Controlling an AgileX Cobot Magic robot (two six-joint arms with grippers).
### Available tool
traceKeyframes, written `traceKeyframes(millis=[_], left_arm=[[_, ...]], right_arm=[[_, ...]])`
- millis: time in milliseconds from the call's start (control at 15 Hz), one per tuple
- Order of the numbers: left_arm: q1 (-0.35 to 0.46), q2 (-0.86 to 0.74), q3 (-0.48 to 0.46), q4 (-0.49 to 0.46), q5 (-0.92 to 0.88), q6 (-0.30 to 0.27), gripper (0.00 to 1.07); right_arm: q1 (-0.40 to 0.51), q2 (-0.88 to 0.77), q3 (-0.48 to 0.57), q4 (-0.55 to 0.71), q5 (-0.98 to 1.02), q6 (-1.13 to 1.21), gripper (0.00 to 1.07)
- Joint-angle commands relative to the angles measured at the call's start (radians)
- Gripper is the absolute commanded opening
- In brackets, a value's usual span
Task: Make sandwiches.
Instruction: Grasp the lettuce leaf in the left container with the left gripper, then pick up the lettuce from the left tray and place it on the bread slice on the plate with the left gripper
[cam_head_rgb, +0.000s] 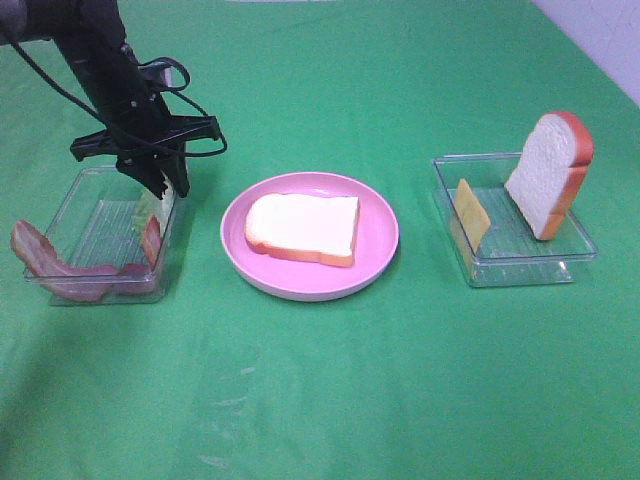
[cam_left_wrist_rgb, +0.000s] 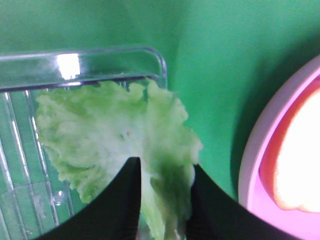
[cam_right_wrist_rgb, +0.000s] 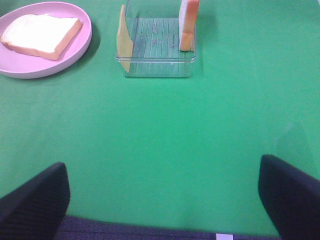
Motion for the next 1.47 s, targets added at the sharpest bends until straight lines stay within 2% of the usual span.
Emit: traceKeyframes(millis=[67,267,1200,1467], left_arm=[[-0.004,0.0,0.007,0.002,-0.004,-0.005,0.18],[-0.004,0.0,0.007,0.002,-0.01,-0.002,0.0],[-0.004,-0.025,-0.012,0.002,0.023,0.006,0.0],[-0.004,-0.023,-0.012,0.002,0.02,0.033,0.0]], right_arm=[[-0.004,-0.033,0.004,0.004,-0.006,0.004,0.98],[-0.004,-0.033,0.004,0.004,-0.006,0.004,0.98],[-0.004,-0.033,0.004,0.004,-0.006,0.004,0.98],[-0.004,-0.033,0.004,0.004,-0.006,0.004,0.98]])
